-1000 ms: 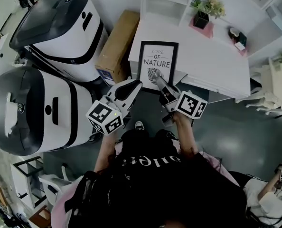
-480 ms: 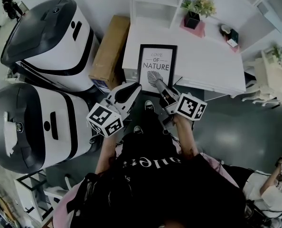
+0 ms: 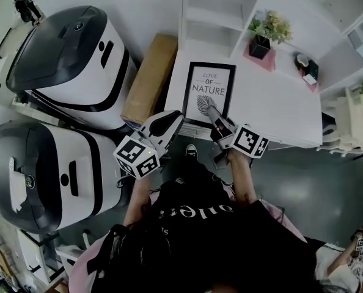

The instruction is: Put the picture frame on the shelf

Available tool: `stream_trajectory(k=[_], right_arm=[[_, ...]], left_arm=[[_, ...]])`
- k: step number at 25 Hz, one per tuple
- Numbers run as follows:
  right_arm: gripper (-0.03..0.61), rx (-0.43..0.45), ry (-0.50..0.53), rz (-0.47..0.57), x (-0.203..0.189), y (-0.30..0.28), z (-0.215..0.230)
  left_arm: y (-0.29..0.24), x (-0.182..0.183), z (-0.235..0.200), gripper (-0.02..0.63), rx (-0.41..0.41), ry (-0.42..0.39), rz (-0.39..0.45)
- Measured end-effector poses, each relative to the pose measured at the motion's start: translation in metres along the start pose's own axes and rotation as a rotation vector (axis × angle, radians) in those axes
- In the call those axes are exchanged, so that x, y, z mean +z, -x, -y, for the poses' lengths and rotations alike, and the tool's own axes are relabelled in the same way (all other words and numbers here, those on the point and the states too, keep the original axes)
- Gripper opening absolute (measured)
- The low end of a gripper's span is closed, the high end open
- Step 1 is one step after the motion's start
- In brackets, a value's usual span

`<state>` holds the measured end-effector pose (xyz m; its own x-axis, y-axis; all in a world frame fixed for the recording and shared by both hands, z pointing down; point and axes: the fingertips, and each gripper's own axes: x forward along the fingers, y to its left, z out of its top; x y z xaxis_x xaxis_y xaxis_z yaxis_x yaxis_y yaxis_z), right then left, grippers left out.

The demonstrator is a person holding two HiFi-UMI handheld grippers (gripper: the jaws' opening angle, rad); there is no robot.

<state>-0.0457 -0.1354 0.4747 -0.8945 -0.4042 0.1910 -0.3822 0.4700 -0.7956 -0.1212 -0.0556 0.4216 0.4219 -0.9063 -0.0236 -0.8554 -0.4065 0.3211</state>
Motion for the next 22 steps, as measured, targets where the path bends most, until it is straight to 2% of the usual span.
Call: stream_trajectory(k=[7,16,22], right_arm=[[0.052,0.011,-0.003,-0.011,0.069,-0.051,0.028],[0.052,0.037,0.009,0.008,0.144,-0.1,0.06],[0.052,0.07,-0.059,0.029,0.184,-0.133,0.079]], left_arm=[[-0.059,0.022,-0.047,0.043,0.038,-0.002,0.012],[-0.123,0.035,-0.081,0.043,0.048,-0.025,0.004],[-0.149,0.043,-0.094,0.043,0.063,-0.055,-0.013]])
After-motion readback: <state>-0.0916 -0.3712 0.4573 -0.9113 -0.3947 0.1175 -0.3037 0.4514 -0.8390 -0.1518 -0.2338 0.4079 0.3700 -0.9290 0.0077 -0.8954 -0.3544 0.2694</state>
